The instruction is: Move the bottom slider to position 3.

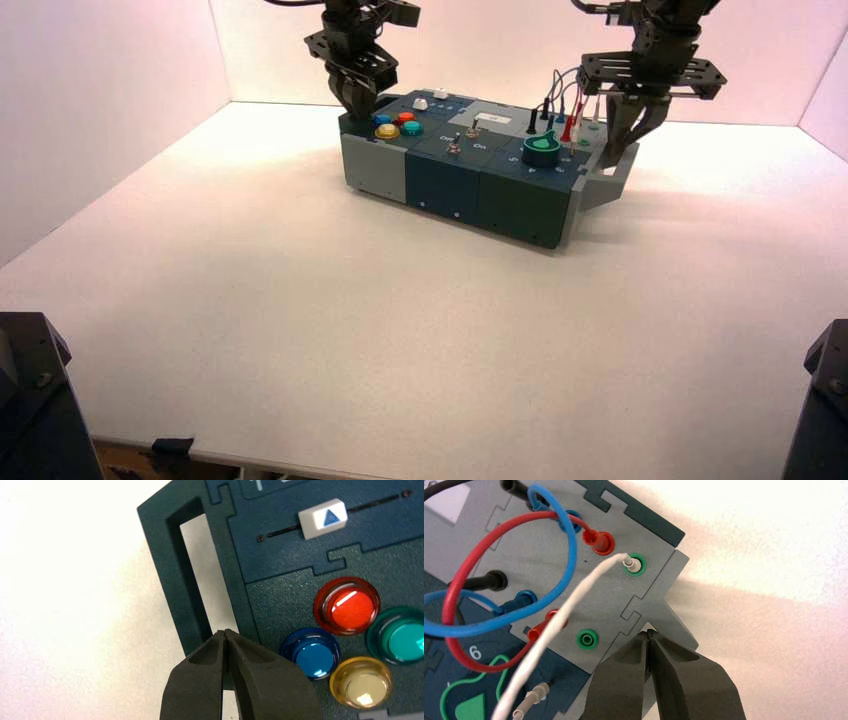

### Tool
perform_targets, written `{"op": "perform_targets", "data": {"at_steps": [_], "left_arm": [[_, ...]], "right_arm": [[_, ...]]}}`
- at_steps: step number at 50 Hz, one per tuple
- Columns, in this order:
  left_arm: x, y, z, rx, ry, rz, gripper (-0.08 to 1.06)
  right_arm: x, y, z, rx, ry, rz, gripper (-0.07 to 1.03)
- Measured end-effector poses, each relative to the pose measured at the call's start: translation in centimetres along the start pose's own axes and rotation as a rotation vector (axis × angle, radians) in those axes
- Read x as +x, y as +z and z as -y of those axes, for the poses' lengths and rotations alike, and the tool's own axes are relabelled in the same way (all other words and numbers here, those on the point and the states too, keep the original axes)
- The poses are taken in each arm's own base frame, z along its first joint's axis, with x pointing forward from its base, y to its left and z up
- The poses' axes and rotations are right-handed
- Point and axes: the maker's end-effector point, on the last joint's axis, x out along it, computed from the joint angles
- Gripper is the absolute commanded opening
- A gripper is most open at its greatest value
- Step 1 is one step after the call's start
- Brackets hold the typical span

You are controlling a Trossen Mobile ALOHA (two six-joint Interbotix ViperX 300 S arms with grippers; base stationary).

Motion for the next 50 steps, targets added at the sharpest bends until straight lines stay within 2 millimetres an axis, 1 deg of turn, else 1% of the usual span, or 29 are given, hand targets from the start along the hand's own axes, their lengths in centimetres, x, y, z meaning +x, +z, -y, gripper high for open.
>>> {"op": "perform_targets", "data": {"at_steps": [13, 41, 50], "left_arm": [[-0.3, -1.5, 1.6, 0.023, -0.012, -0.028, -0.03], [-0.7, -4.0, 4.0, 0.044, -0.023, -0.032, -0.03], [-1.0, -4.6, 4.5, 0.032, -0.031, -0.020, -0.03]], "right_arm": [[0.1, 0.2, 0.2, 0.005, -0.002, 0.000, -0.02], [0.6, 0.3, 0.3, 0.005, -0.004, -0.007, -0.02], [0.6, 0.4, 0.3, 0.005, -0.004, -0.006, -0.02]]}}
